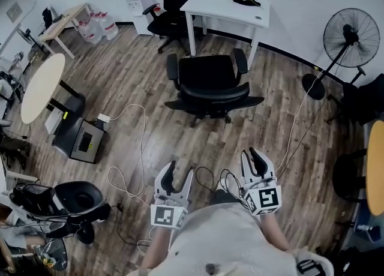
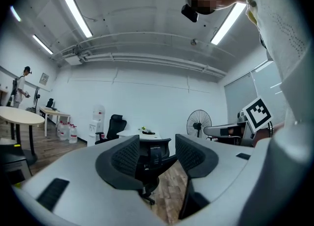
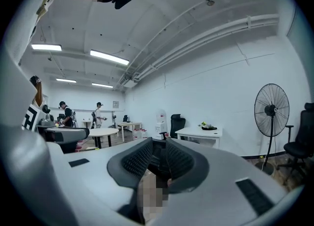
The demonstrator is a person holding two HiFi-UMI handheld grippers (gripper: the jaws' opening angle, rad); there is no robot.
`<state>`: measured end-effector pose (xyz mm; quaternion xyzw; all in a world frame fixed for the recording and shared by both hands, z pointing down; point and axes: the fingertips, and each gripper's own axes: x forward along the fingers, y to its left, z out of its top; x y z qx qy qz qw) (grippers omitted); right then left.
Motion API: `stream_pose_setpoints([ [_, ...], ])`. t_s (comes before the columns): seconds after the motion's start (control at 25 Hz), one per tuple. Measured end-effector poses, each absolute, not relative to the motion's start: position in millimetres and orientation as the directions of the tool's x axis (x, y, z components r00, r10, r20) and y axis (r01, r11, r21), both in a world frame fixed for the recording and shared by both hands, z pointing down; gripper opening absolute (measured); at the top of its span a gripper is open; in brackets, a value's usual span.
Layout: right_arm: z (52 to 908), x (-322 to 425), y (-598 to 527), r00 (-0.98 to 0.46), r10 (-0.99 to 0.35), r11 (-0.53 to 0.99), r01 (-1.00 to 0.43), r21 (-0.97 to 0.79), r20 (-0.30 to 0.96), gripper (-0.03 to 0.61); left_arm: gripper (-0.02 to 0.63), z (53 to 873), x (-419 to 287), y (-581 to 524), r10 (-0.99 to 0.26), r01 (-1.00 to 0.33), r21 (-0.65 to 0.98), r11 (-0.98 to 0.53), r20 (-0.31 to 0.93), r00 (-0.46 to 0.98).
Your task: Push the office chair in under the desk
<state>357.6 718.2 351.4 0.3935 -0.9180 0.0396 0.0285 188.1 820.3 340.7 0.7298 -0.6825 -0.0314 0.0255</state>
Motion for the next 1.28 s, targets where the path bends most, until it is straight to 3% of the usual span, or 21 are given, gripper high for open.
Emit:
stream_pose_setpoints([
  [0.36, 362.4, 397.6, 609.4, -0.657, -0.743, 0.655, -0.753, -0.061, 0.127, 0.094, 0.250, 348.7, 212.1, 717.4, -0.999, -0.998, 0.043, -0.036, 0.024, 0.037],
  [0.64, 377.2, 410.6, 547.2, -0.670, -0.726, 0.679, -0.735, 0.005, 0.153, 0.106, 0.252, 358.1, 190.6, 667.5, -0.999, -0.999, 0.005, 0.046, 0.018, -0.046],
  [1.0, 404.3, 375.4, 483.9, -0.673, -0.710, 0.696, -0.715, 0.060, 0.207, 0.114, 0.252, 394.4, 141.4, 599.8, -0.995, -0.998, -0.029, 0.059, 0.081, -0.061],
  [1.28, 431.8, 338.6, 426.3, -0.663, -0.691, 0.711, -0.696, 0.102, 0.288, 0.181, 0.262, 429.5, 109.4, 527.0, -0.989, -0.994, -0.114, 0.000, 0.150, -0.017],
])
